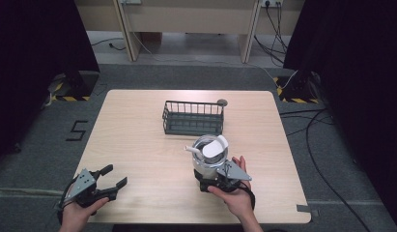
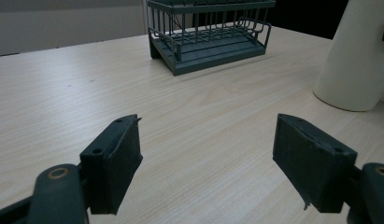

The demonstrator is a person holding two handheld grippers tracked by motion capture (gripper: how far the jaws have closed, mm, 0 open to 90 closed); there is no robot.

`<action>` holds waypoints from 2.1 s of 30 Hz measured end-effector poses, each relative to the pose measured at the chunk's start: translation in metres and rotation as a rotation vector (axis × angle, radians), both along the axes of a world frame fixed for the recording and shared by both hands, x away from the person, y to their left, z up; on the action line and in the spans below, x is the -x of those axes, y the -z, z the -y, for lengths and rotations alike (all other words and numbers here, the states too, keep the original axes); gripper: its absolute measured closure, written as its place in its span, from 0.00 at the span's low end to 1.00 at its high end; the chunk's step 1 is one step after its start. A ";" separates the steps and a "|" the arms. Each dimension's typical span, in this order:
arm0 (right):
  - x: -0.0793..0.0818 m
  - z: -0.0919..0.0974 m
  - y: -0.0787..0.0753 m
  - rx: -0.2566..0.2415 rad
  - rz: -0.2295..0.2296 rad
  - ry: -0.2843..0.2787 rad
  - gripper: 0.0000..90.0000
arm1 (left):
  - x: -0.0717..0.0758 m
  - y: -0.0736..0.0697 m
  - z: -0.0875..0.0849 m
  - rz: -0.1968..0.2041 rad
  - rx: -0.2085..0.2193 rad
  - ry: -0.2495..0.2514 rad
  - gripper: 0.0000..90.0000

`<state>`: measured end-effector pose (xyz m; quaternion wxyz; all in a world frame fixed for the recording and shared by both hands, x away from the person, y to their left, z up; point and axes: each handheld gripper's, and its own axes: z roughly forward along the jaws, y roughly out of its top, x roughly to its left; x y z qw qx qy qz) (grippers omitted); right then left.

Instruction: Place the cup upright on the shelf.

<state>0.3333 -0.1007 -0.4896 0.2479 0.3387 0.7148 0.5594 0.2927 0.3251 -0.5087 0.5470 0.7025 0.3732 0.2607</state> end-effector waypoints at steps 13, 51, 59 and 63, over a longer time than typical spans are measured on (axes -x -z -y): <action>0.000 -0.003 -0.004 0.015 -0.014 0.017 0.11 | 0.000 0.000 0.000 0.001 0.004 0.002 0.26; -0.039 0.000 -0.051 -0.044 0.034 0.077 0.12 | 0.000 0.000 0.000 -0.001 0.012 0.002 0.26; -0.047 -0.001 -0.057 -0.054 0.037 0.088 0.12 | 0.000 0.001 0.001 -0.004 0.011 0.005 0.26; -0.053 -0.001 -0.064 -0.061 0.046 0.098 0.12 | 0.000 0.001 0.000 -0.004 0.014 0.004 0.26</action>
